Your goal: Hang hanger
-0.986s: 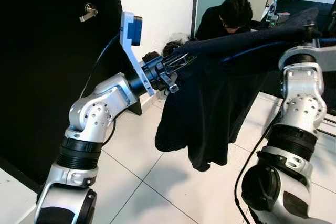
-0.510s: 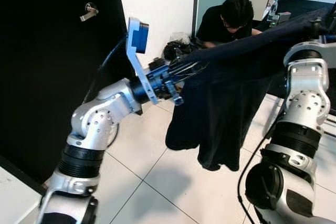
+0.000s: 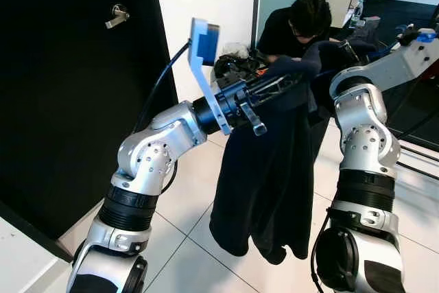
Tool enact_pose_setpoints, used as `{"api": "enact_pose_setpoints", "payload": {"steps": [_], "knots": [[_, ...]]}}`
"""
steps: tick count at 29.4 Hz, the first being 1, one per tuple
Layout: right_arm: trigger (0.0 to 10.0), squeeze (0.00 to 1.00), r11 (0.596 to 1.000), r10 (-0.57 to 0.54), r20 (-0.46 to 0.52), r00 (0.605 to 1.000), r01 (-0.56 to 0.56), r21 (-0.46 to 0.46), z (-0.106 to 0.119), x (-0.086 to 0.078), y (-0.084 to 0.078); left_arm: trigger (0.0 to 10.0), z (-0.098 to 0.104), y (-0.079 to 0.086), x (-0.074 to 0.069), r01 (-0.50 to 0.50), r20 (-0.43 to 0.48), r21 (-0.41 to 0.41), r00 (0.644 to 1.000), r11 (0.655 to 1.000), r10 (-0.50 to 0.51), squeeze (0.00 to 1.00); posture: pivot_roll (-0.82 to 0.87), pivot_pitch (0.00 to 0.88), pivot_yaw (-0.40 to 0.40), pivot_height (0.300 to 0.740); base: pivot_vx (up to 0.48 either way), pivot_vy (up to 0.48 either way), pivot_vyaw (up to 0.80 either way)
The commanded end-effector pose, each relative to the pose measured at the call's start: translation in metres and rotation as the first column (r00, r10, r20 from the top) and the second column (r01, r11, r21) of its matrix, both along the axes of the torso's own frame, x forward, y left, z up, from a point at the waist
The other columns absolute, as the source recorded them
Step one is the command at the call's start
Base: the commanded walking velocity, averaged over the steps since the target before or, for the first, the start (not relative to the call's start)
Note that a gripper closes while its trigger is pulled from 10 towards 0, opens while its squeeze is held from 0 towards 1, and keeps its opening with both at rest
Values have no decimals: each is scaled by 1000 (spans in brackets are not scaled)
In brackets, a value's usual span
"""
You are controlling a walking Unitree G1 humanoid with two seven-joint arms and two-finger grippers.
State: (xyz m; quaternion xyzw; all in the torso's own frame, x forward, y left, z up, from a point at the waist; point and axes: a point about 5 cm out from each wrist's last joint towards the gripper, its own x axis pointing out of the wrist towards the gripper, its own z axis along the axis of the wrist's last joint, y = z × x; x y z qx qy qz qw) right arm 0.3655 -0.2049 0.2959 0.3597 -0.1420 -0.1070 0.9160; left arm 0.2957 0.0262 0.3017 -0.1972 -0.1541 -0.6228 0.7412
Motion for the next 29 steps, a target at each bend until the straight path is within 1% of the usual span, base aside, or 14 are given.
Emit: {"api": "enact_pose_setpoints", "payload": {"steps": [1, 5, 9, 14, 15, 17, 18, 20, 21, 22, 24, 26, 28, 29], "knots": [[0, 0, 1000, 28, -16, 999, -28, -11, -3, 3, 8, 0, -6, -9, -10, 37, 49, 72, 998, 997, -41, 0, 35, 51, 40, 740, 0, 0, 0], [0, 0, 999, 38, -35, 999, -38, -10, -5, 5, 11, 0, -15, -21, -18, 62, 80, 143, 994, 988, -74, 0, 35, 51, 40, 740, 0, 0, 0], [0, 0, 999, 40, -51, 998, -41, -15, -9, 6, 14, 0, -17, -26, -21, 77, 87, 146, 992, 986, -91, 0, 38, 46, 38, 740, 0, 0, 0], [0, 0, 997, 66, -96, 993, -68, -23, -19, 8, 23, 0, -14, -33, -24, 98, 84, 114, 991, 989, -108, 0, 37, 42, 41, 740, 0, 0, 0], [0, 0, 995, 89, -115, 989, -92, -25, -25, 8, 31, 471, -10, -35, -21, 84, 54, 67, 995, 994, -87, 0, 36, 42, 42, 740, 0, 0, 0], [0, 0, 995, 89, -115, 989, -92, -25, -25, 8, 31, 471, -10, -35, -21, 84, 54, 67, 995, 994, -87, 0, 36, 42, 42, 740, 0, 0, 0], [0, 0, 993, 111, -129, 985, -115, -23, -30, 8, 39, 2667, -8, -36, -16, 50, 25, 31, 998, 998, -50, 0, 40, 43, 41, 740, 0, 0, 0], [0, 0, 993, 111, -129, 985, -115, -23, -30, 8, 39, 2667, -8, -36, -16, 50, 25, 31, 998, 998, -50, 0, 40, 43, 41, 740, 0, 0, 0], [0, 0, 991, 127, -137, 982, -130, -18, -33, 8, 45, 7020, -9, -37, -12, 16, 11, 29, 1000, 999, -17, 1000, 42, 43, 41, 740, 0, 0, 0], [0, 0, 989, 143, -144, 979, -146, -14, -35, 8, 49, 10000, -14, -40, -10, -14, 13, 61, 1000, 998, 13, 1000, 38, 46, 45, 740, 0, 0, 0], [0, 0, 989, 143, -144, 979, -146, -14, -35, 8, 49, 10000, -14, -40, -10, -14, 13, 61, 1000, 998, 13, 1000, 38, 46, 45, 740, 0, 0, 0], [0, 0, 987, 159, -151, 976, -162, -11, -37, 8, 52, 10000, -22, -43, -11, -33, 35, 121, 999, 992, 29, 1000, 38, 48, 43, 740, 0, 0, 0], [0, 0, 987, 159, -151, 976, -162, -11, -37, 8, 52, 10000, -22, -43, -11, -33, 35, 121, 999, 992, 29, 1000, 38, 48, 43, 740, 0, 0, 0], [0, 0, 986, 162, -153, 975, -166, -12, -38, 8, 52, 10000, -25, -41, -12, -31, 50, 148, 998, 989, 23, 1000, 39, 49, 43, 740, 0, 0, 0]]}}
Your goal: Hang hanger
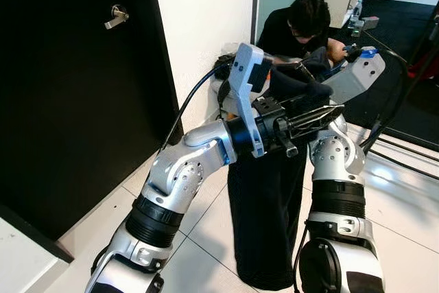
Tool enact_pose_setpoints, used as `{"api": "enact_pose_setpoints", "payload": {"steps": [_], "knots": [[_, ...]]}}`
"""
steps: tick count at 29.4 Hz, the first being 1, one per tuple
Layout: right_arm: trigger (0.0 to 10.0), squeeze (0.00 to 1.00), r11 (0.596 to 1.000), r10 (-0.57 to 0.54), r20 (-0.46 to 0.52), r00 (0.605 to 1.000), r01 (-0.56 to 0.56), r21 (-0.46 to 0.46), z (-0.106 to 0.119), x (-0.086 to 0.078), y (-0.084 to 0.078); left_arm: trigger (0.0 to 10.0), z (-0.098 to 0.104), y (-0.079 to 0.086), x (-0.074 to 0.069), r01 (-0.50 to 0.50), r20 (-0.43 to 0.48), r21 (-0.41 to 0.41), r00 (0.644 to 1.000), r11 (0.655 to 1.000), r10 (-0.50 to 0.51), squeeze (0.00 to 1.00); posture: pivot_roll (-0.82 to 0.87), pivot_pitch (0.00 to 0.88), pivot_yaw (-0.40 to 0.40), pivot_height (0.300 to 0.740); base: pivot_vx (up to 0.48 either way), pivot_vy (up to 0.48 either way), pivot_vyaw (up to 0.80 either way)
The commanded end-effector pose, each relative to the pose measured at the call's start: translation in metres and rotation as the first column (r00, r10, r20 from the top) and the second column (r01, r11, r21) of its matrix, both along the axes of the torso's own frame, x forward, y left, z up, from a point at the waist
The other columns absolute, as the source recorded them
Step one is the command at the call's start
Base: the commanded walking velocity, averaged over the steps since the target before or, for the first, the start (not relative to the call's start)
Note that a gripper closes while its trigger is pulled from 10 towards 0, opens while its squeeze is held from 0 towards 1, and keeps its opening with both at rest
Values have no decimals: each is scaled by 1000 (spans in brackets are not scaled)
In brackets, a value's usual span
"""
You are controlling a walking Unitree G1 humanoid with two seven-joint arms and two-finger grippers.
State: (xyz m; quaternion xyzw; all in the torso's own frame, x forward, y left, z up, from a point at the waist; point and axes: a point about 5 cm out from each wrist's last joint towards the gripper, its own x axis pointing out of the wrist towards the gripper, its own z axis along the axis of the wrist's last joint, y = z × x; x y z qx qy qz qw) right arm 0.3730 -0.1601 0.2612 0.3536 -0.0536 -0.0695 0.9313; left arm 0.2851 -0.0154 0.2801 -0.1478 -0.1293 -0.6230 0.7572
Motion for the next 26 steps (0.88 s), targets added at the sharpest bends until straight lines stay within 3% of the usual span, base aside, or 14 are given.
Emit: {"api": "enact_pose_setpoints", "payload": {"steps": [1, 6, 8, 10, 12, 14, 16, 20, 26], "knots": [[0, 0, 999, 32, -11, 999, -32, -9, -3, 0, 8, 10000, -3, 0, -2, -1, 27, 39, 1000, 999, 0, 1000, 39, 49, 43, 740, 0, 0, 0], [0, 0, 999, 32, -14, 999, -32, -9, -4, 0, 6, 10000, -8, 6, -7, 30, 81, 120, 996, 992, -39, 1000, 45, 52, 43, 740, 0, 0, 0], [0, 0, 1000, 18, -5, 1000, -18, -3, -2, 1, 0, 10000, -21, 21, -9, 29, 175, 310, 981, 950, -87, 1000, 47, 53, 44, 740, 0, 0, 0], [0, 0, 1000, 18, -5, 1000, -18, -3, -2, 1, 0, 10000, -21, 21, -9, 29, 175, 310, 981, 950, -87, 1000, 47, 53, 44, 740, 0, 0, 0], [0, 0, 1000, 3, 16, 1000, -3, 6, 2, 1, -6, 10000, -36, 38, -9, 16, 208, 484, 969, 875, -133, 1000, 46, 54, 46, 740, 0, 0, 0], [0, 0, 1000, 3, 16, 1000, -3, 6, 2, 1, -6, 10000, -36, 38, -9, 16, 208, 484, 969, 875, -133, 1000, 46, 54, 46, 740, 0, 0, 0], [0, 0, 999, -13, 55, 998, 11, 34, 10, 1, -14, 10000, -46, 53, -10, 18, 193, 571, 969, 821, -156, 1000, 51, 55, 45, 740, 0, 0, 0], [0, 0, 998, -8, 92, 996, 2, 67, 16, 1, -17, 10000, -47, 57, -11, 20, 187, 582, 970, 813, -158, 1000, 52, 55, 44, 740, 0, 0, 0], [0, 0, 992, 34, 132, 991, -49, 113, 21, 1, -11, 10000, -41, 55, -13, 16, 212, 551, 964, 835, -158, 1000, 53, 56, 42, 740, 0, 0, 0]]}}
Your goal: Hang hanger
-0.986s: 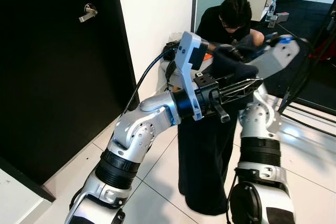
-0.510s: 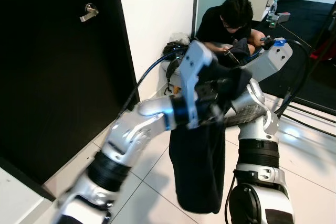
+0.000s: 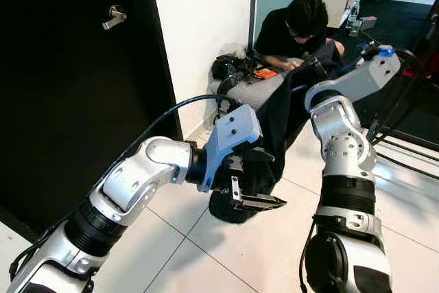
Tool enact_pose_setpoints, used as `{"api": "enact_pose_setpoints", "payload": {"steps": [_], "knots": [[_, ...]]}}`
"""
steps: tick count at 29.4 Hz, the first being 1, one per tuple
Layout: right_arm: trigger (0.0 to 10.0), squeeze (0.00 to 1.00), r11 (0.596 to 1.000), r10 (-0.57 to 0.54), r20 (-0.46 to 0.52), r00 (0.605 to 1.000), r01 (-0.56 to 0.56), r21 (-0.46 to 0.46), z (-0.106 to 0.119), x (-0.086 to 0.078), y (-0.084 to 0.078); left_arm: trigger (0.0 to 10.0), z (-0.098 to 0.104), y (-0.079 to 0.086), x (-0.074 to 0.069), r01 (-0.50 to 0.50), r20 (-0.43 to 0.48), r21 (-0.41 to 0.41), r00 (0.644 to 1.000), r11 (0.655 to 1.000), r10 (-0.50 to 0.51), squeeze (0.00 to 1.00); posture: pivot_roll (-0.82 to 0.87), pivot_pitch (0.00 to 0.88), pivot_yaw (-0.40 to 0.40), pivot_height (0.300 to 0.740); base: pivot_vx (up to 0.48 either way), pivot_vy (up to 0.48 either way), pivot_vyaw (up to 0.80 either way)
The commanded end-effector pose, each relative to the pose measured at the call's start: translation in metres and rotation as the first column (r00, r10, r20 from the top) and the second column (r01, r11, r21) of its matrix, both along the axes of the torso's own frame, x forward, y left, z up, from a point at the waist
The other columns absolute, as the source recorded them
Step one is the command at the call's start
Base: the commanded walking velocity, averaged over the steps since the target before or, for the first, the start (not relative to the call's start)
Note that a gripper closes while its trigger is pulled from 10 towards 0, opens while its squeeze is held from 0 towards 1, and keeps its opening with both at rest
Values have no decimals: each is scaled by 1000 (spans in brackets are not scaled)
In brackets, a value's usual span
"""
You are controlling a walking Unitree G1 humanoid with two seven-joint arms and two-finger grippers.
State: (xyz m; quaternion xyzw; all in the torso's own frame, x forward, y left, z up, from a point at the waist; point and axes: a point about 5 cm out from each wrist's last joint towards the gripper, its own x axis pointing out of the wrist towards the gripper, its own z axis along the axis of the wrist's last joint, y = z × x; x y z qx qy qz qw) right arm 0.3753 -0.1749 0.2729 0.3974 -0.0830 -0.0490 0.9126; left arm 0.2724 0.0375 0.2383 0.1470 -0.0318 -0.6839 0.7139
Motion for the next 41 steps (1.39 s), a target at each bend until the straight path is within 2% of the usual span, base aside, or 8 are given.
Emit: {"api": "enact_pose_setpoints", "payload": {"steps": [1, 9, 11, 17, 23, 26, 28, 41], "knots": [[0, 0, 999, 20, 54, 998, -22, 27, 9, -1, 4, 10000, 1, 2, -1, -6, 4, -4, 1000, 1000, 6, 1000, 53, 56, 42, 740, 0, 0, 0], [0, 0, 996, 77, 62, 995, -79, 28, 6, -1, 12, 10000, 25, 14, 24, -205, 91, -124, 972, 971, 216, 1000, 55, 57, 41, 740, 0, 0, 0], [0, 0, 994, 104, 60, 993, -105, 6, 2, -2, 15, 10000, 43, 27, 35, -292, 107, -218, 941, 931, 320, 761, 55, 58, 41, 740, 0, 0, 0], [0, 0, 994, 112, 51, 992, -112, -3, -3, -3, 12, 10000, 79, 48, 24, -217, 81, -369, 961, 904, 264, 612, 56, 60, 39, 740, 0, 0, 0], [0, 0, 994, 112, 49, 993, -112, -5, -4, -3, 10, 10000, 73, 63, 20, -222, 107, -266, 960, 938, 258, 431, 63, 58, 37, 740, 0, 0, 0], [0, 0, 992, 129, 61, 990, -129, -3, -1, -3, 14, 10000, 41, 58, 27, -311, 60, -134, 945, 941, 321, 94, 56, 53, 38, 740, 0, 0, 0], [0, 0, 990, 138, 66, 988, -138, -5, -1, -3, 16, 10000, 32, 53, 28, -329, 42, -108, 941, 938, 335, 0, 53, 53, 38, 740, 0, 0, 0], [0, 0, 981, 195, 69, 978, -195, -10, 0, -6, 34, 10000, 17, 22, 34, -443, -9, -81, 896, 893, 443, 0, 50, 54, 42, 740, 0, 0, 0]]}}
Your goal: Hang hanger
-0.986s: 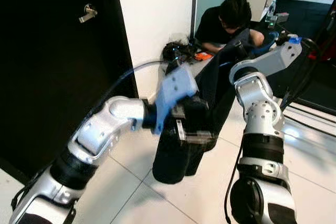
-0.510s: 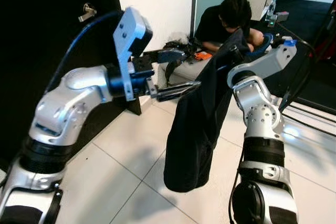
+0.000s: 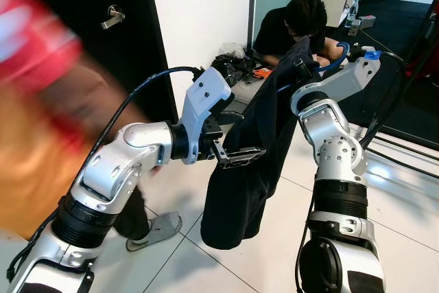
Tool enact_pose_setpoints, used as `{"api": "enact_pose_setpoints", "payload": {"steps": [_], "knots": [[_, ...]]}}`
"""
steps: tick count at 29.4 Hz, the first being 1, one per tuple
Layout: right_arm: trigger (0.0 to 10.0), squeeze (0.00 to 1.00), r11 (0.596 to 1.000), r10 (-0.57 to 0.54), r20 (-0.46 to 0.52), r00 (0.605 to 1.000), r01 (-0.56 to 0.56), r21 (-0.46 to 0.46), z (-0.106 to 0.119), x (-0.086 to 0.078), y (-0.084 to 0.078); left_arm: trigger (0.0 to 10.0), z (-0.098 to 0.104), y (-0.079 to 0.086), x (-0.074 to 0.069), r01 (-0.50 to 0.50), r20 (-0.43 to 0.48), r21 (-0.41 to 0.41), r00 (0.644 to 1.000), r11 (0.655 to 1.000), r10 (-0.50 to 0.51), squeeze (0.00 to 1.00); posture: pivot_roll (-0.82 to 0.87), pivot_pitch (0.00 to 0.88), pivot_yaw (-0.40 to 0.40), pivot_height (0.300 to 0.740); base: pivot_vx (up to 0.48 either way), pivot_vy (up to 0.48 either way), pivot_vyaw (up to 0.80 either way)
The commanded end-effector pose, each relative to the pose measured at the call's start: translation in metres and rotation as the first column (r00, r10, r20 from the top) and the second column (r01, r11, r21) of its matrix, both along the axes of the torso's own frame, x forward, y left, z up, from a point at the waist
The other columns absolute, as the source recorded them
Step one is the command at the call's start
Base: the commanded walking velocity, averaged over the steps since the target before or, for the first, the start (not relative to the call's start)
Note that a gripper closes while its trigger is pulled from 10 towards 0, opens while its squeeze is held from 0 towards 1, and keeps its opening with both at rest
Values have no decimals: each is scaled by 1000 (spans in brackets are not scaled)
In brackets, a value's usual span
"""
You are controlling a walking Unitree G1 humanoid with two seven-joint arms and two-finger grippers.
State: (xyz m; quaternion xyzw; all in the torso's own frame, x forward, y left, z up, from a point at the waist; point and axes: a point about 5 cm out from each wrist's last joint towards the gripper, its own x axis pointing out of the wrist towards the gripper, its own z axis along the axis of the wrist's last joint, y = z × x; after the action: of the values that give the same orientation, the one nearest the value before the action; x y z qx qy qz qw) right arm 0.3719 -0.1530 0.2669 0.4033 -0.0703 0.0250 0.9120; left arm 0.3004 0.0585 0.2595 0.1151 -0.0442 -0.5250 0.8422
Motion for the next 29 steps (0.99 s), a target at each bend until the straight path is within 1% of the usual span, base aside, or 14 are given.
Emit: {"api": "enact_pose_setpoints", "payload": {"steps": [1, 5, 7, 12, 17, 18, 19, 21, 24, 25, 26, 27, 28, 29], "knots": [[0, 0, 999, 50, 34, 998, -50, -3, 6, -3, 12, 10000, -4, 1, 6, -59, -11, 27, 998, 998, 60, 0, 50, 54, 42, 740, 0, 0, 0], [0, 0, 998, 67, 33, 997, -67, 0, 5, -4, 17, 10000, -4, 4, 13, -131, 22, 64, 991, 989, 130, 0, 50, 55, 44, 740, 0, 0, 0], [0, 0, 998, 67, 33, 997, -67, 0, 5, -4, 17, 10000, -4, 4, 13, -131, 22, 64, 991, 989, 130, 0, 50, 55, 44, 740, 0, 0, 0], [0, 0, 996, 90, 33, 995, -90, 4, 6, -6, 25, 10000, -9, 3, 16, -197, 90, 128, 978, 972, 187, 0, 48, 56, 43, 740, 0, 0, 0], [0, 0, 995, 95, 33, 995, -95, 4, 6, -7, 26, 10000, -11, 3, 17, -223, 114, 149, 972, 963, 207, 0, 46, 56, 43, 740, 0, 0, 0], [0, 0, 995, 101, 35, 994, -101, 6, 7, -7, 28, 10000, -14, 4, 20, -257, 152, 177, 961, 950, 232, 0, 45, 56, 43, 740, 0, 0, 0], [0, 0, 995, 101, 35, 994, -101, 6, 7, -7, 28, 10000, -14, 4, 20, -257, 152, 177, 961, 950, 232, 0, 45, 56, 43, 740, 0, 0, 0], [0, 0, 993, 116, 38, 993, -116, 8, 9, -9, 32, 10000, -16, 7, 24, -328, 218, 209, 934, 921, 283, 0, 44, 57, 41, 740, 0, 0, 0], [0, 0, 992, 123, 39, 992, -123, 9, 10, -10, 35, 10000, -16, 8, 26, -359, 247, 216, 920, 908, 305, 0, 44, 57, 41, 740, 0, 0, 0], [0, 0, 992, 129, 39, 991, -130, 11, 10, -10, 37, 7255, -15, 10, 29, -395, 283, 219, 901, 892, 330, 0, 44, 58, 41, 740, 0, 0, 0], [0, 0, 991, 136, 39, 990, -137, 12, 10, -11, 39, 235, -14, 14, 33, -440, 333, 223, 873, 870, 356, 0, 43, 58, 41, 740, 0, 0, 0], [0, 0, 991, 136, 39, 990, -137, 12, 10, -11, 39, 235, -14, 14, 33, -440, 333, 223, 873, 870, 356, 0, 43, 58, 41, 740, 0, 0, 0], [0, 0, 990, 140, 39, 989, -141, 12, 10, -11, 40, 235, -13, 17, 35, -468, 367, 225, 853, 855, 370, 0, 43, 58, 41, 740, 0, 0, 0], [0, 0, 990, 140, 39, 989, -141, 12, 10, -11, 40, 235, -13, 17, 35, -468, 367, 225, 853, 855, 370, 0, 43, 58, 41, 740, 0, 0, 0]]}}
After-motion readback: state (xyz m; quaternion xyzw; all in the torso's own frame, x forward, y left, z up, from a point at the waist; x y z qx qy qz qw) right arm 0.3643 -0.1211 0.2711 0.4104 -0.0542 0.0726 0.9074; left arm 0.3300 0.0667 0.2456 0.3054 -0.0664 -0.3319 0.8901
